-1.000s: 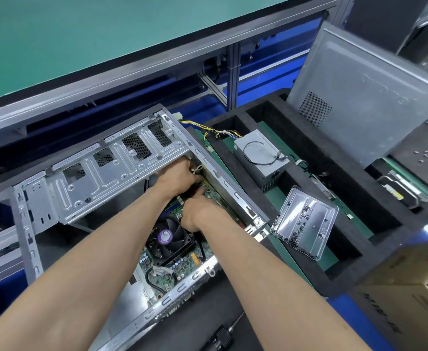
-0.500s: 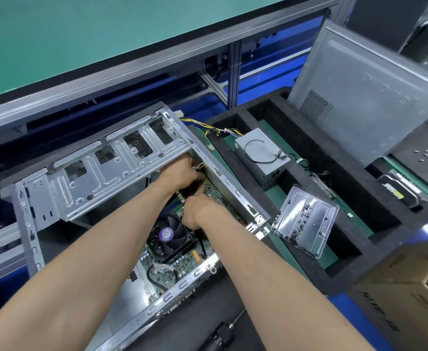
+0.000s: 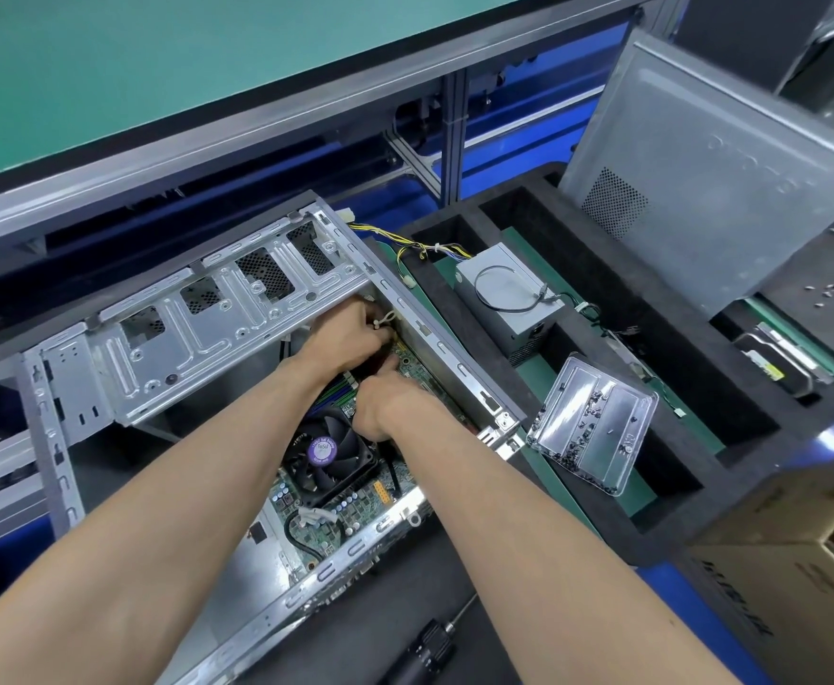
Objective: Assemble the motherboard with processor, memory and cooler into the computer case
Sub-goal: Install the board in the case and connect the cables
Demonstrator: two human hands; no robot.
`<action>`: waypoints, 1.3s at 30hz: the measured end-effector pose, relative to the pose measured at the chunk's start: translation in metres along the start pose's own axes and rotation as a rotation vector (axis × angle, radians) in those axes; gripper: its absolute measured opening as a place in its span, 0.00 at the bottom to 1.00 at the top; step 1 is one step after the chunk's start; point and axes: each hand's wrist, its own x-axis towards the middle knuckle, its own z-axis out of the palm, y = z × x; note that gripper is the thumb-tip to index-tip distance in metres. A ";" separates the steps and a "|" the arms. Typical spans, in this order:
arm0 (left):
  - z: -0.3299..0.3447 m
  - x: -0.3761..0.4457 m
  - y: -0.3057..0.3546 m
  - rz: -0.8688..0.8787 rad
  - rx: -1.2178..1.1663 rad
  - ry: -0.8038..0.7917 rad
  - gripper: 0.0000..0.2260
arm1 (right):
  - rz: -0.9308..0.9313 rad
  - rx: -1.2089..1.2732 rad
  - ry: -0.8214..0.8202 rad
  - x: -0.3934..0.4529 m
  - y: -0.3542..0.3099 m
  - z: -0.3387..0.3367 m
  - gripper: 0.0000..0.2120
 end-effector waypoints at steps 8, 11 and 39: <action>0.003 0.003 -0.002 -0.003 -0.073 0.017 0.06 | -0.013 -0.030 0.004 0.002 0.000 0.000 0.32; 0.002 0.004 -0.002 -0.014 -0.094 0.011 0.10 | -0.011 -0.033 -0.001 0.003 0.000 0.001 0.33; -0.012 0.003 0.008 0.195 -0.019 -0.117 0.05 | -0.022 -0.018 0.000 -0.002 0.001 -0.002 0.32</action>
